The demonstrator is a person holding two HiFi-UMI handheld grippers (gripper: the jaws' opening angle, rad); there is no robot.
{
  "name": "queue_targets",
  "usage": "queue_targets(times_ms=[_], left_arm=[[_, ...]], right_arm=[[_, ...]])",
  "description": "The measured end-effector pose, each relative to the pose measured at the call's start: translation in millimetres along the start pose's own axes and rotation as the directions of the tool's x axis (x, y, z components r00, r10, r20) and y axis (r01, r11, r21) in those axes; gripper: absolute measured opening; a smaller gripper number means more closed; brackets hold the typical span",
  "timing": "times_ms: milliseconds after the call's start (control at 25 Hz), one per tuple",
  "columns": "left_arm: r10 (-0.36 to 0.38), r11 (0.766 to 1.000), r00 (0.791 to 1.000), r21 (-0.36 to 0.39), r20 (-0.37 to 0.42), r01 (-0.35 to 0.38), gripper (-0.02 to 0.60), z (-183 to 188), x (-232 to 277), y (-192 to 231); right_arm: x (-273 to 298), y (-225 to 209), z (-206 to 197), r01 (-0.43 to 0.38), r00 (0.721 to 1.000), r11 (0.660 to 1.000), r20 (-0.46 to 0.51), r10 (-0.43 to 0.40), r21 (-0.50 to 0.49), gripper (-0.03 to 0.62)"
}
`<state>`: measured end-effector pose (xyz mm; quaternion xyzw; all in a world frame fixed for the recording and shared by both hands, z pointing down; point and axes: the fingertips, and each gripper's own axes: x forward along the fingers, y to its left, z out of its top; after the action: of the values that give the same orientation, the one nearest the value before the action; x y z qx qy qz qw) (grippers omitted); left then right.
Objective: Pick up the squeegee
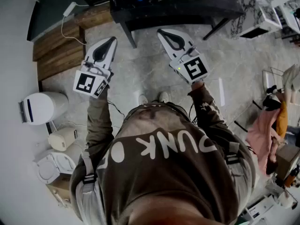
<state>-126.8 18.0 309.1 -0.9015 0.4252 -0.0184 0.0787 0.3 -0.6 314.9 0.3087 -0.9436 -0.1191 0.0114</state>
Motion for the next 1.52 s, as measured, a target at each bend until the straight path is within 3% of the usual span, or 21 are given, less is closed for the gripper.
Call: queue_targets(times_ms=[1080,1520], left_arm=[[0.008,1.0,1.0,0.007,-0.006,-0.008,0.002,1.1,-5.1,-5.1],[0.004,1.0,1.0,0.009,-0.003,-0.004,0.002,2.6,-3.1,-6.3]], right_arm=[[-2.1,5.8,0.2,-0.015,1.0,0.999,0.022,0.014,0.034,0.012],[-2.6,6.6,0.6,-0.036,0.999,0.998,0.027,0.035,0.053,0.135]])
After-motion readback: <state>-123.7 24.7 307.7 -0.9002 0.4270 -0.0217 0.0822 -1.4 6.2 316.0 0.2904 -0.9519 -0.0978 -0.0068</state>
